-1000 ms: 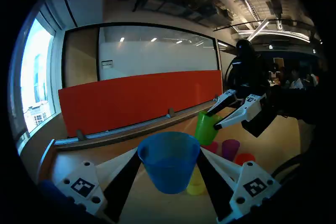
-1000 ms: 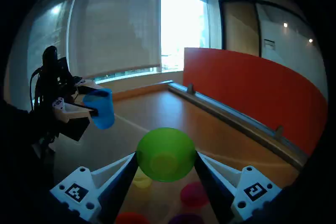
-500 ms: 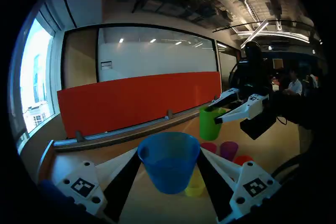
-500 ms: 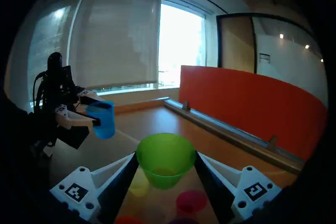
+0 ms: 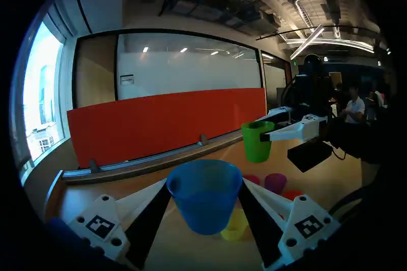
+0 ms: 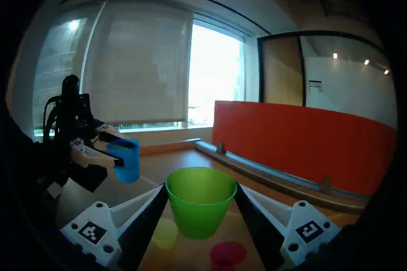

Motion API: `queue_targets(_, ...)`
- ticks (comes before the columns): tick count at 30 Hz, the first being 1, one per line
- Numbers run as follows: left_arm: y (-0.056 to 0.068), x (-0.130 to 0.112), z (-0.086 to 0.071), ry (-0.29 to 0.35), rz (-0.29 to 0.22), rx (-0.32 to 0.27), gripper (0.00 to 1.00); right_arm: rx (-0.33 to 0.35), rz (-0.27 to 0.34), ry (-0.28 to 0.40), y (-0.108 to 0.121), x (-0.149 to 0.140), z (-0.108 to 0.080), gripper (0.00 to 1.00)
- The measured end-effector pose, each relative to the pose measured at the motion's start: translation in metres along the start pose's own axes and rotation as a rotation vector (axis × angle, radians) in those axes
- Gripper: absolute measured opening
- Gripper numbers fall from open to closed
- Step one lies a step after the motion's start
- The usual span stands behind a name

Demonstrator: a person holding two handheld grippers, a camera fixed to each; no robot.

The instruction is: Pour water

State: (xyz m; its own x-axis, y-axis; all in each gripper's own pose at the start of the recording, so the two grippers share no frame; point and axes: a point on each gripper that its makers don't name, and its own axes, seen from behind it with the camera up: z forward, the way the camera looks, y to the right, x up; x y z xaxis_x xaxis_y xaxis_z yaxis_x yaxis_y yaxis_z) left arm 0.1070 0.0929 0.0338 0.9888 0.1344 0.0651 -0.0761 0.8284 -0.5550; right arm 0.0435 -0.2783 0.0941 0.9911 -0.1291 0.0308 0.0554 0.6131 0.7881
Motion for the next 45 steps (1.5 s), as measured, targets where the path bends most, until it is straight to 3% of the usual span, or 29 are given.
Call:
queue_targets(12,0.002,0.005,0.002,0.007,-0.002,-0.006,0.87,0.006,0.008,0.017,0.000,0.002,-0.006,0.94)
queue_targets(23,0.008,0.021,0.011,0.027,0.042,-0.025,0.87,0.012,-0.004,0.020,-0.006,-0.002,-0.011,0.93)
queue_targets(32,0.016,0.037,0.020,0.052,0.116,-0.041,0.87,0.031,-0.008,0.006,-0.015,-0.013,-0.016,0.93)
queue_targets(45,0.022,0.066,0.034,0.078,0.266,-0.042,0.87,0.064,-0.003,-0.001,-0.033,-0.025,-0.016,0.92)
